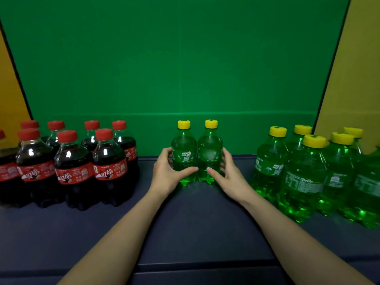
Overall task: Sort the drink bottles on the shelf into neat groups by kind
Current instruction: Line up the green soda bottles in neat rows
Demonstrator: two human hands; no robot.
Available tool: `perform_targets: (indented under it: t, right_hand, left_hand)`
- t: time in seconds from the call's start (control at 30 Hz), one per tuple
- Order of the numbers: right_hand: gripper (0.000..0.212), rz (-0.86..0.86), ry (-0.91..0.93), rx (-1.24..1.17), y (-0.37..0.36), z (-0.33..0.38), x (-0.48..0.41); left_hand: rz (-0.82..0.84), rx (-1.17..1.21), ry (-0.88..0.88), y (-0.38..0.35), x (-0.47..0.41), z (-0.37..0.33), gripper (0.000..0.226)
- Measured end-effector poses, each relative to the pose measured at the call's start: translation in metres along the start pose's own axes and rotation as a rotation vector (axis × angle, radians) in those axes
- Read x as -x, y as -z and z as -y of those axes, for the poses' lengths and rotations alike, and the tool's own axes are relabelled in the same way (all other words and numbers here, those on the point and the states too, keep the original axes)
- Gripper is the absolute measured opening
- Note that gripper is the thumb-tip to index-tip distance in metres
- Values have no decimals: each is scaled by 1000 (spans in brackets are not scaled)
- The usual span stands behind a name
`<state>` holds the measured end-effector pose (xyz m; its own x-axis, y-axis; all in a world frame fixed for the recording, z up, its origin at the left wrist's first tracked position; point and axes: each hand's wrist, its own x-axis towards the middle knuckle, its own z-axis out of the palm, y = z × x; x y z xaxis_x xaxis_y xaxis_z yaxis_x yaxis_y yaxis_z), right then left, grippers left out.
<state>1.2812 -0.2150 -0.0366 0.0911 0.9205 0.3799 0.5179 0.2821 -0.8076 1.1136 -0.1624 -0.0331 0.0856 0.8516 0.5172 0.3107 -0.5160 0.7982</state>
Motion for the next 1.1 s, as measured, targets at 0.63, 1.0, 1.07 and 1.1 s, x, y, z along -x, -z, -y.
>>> perform_targets:
  t: [0.63,1.0,1.07,1.1]
  right_hand:
    - [32,-754,267,209,71,30,145]
    - [63,-654,-82,310,85,1,144]
    - [66,-639,-93,333,88,4,143]
    - [65,-632,-86,330,89,5,143]
  left_hand:
    - [87,-96,-418,-29,62,-67,34]
    - [545,160,-1,-131,38,-89,97]
    - [582,263,74,-133,34,-89,85]
    - [600,312,98,-133,33,-89,76]
